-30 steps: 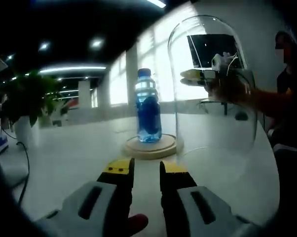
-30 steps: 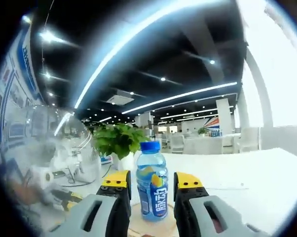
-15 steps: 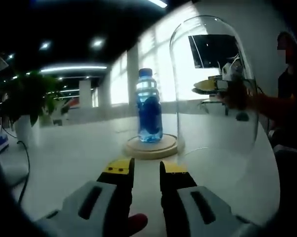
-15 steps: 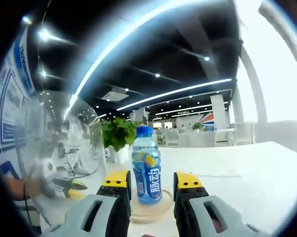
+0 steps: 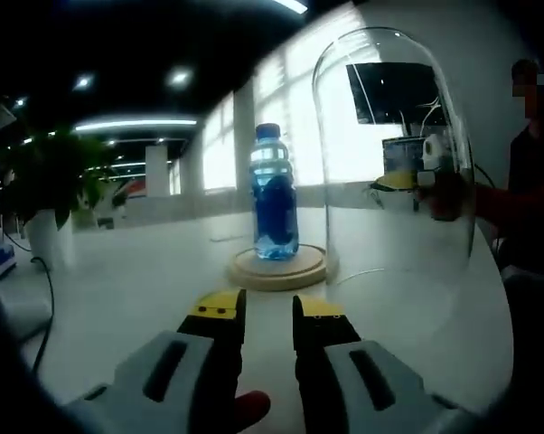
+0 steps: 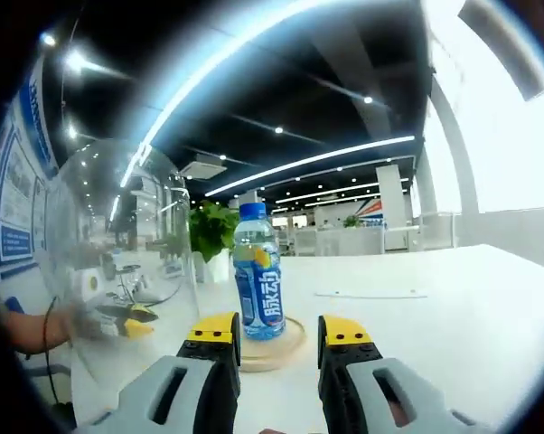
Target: Open the cover put in the Mizone put the cover back on
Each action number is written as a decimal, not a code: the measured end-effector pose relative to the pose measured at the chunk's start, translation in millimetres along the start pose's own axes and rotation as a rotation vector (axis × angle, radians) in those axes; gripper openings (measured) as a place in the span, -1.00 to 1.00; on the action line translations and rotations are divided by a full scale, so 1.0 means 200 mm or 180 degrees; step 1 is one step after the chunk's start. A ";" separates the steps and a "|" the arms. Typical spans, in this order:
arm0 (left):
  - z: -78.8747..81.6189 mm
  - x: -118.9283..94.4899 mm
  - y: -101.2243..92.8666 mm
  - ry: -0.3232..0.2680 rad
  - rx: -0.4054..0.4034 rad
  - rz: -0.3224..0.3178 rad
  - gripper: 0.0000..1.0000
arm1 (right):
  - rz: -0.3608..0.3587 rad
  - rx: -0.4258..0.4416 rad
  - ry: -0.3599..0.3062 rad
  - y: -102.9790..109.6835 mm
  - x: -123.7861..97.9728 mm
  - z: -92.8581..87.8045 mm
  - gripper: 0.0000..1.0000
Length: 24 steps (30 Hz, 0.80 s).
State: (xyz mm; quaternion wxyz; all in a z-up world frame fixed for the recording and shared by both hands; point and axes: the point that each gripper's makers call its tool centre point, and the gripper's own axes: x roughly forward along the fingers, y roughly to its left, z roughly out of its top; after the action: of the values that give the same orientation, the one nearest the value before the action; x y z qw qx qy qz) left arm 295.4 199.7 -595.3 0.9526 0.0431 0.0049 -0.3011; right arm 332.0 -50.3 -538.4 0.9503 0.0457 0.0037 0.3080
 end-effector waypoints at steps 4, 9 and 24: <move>0.00 0.00 0.00 0.0003 0.0004 -0.0002 -0.68 | -0.0071 0.0066 0.0042 -0.03 -0.04 -0.07 -0.47; 0.00 0.00 0.01 0.0003 -0.0005 0.0002 -0.68 | -0.0178 0.0105 0.0087 -0.08 -0.09 -0.14 -0.47; -0.01 0.00 0.00 0.0010 0.0014 -0.0002 -0.68 | -0.0248 0.0112 0.0115 -0.15 -0.14 -0.25 -0.48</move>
State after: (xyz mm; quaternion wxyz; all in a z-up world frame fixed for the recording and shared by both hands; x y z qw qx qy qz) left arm 296.1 199.6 -596.4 0.9524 0.0457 0.0057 -0.3014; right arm 325.1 -86.2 -592.1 0.9604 0.0565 0.0280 0.2714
